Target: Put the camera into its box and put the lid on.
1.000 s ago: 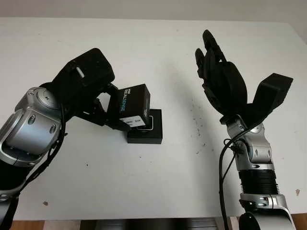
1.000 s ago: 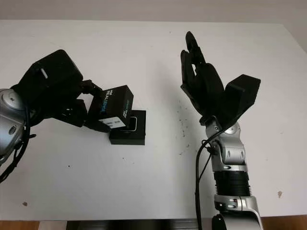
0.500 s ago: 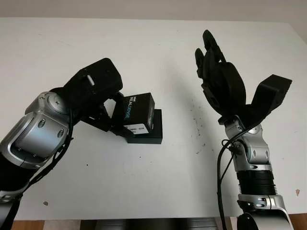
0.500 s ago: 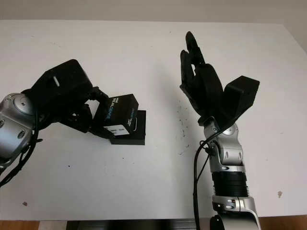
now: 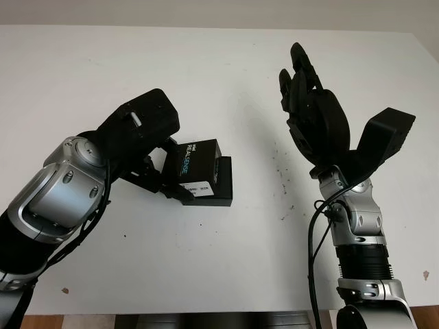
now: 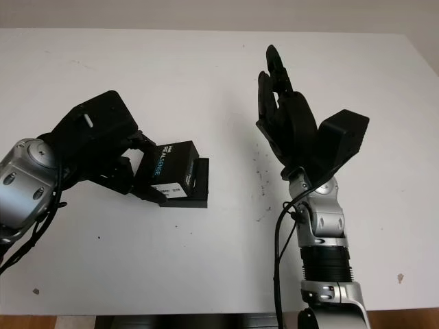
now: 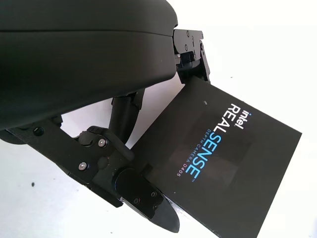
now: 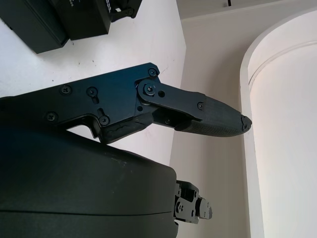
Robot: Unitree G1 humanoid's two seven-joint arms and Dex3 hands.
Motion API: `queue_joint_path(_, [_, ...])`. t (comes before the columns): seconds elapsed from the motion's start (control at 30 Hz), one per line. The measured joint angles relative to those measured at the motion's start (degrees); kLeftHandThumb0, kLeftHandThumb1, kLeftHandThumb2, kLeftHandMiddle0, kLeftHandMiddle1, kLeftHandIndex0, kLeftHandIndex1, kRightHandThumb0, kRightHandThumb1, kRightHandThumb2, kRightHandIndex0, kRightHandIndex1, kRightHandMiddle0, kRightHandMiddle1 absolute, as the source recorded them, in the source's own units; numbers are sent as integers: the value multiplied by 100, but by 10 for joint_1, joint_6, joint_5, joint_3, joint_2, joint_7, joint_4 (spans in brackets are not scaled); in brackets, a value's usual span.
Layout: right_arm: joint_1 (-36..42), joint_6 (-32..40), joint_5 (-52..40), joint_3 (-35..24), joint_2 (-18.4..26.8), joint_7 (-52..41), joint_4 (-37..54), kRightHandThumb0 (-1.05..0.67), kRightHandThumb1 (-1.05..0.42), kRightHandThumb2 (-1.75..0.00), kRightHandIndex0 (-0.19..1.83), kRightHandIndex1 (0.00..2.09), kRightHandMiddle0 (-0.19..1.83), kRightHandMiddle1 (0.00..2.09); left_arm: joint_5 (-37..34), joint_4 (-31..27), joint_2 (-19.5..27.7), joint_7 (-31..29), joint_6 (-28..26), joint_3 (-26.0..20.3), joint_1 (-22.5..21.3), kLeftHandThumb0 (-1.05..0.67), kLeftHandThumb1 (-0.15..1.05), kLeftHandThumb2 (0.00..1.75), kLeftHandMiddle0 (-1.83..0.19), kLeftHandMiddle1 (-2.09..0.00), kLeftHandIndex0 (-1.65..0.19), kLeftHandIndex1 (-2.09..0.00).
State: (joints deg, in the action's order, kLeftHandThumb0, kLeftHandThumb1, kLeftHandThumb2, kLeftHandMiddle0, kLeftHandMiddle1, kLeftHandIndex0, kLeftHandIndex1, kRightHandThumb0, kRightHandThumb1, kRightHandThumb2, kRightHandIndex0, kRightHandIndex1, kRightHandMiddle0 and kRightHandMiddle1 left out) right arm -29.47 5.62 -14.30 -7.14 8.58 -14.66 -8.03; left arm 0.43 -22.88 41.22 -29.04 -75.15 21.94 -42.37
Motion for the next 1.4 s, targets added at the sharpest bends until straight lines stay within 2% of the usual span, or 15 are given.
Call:
queue_joint_path(0.13, [1, -7, 1, 0, -2, 0, 0, -72, -105, -67, -14, 6, -14, 8, -1, -2, -14, 12, 7, -3, 6, -35, 105, 13, -37, -209, -24, -202])
queue_joint_path(0.27, [2, -8, 2, 2, -6, 4, 0, -73, -105, -67, -14, 6, -14, 8, -5, -9, -18, 17, 8, -4, 7, -35, 105, 15, -24, -209, -16, -198])
queue_joint_path(0.33, [2, -8, 2, 2, -9, 8, 0, -72, -105, -67, -14, 6, -14, 8, -7, -12, -19, 19, 7, -5, 9, -35, 105, 16, -27, -209, -15, -196])
queue_joint_path(0.67, [4, -8, 2, 2, -12, 12, 0, -72, -105, -66, -14, 6, -13, 9, -13, -35, -30, 39, -19, -6, 16, -36, 105, 12, -37, -209, -17, -194])
queue_joint_path(1.0, [4, -8, 3, 2, -13, 9, 0, -72, -105, -66, -14, 6, -13, 8, -16, -46, -26, 46, -6, -8, 34, -40, 105, 13, -32, -209, -17, -198])
queue_joint_path(1.07, [4, -9, 4, 2, -13, 9, 0, -71, -105, -66, -14, 6, -13, 8, -16, -48, -26, 48, -6, -8, 36, -40, 105, 13, -26, -209, -17, -199])
queue_joint_path(1.23, [4, -12, 6, 1, -13, 10, 0, -72, -105, -65, -13, 6, -13, 8, -23, -57, -36, 55, -20, -14, 44, -42, 105, 14, -29, -209, -18, -205])
queue_joint_path(1.3, [4, -12, 7, 1, -13, 11, 0, -72, -105, -65, -13, 6, -13, 8, -28, -60, -43, 55, -28, -14, 46, -44, 105, 14, -23, -209, -16, -207])
queue_joint_path(1.4, [4, -12, 7, 1, -13, 13, 0, -72, -105, -65, -14, 6, -14, 7, -29, -67, -39, 57, -33, -12, 46, -48, 105, 14, -10, -205, -8, -197])
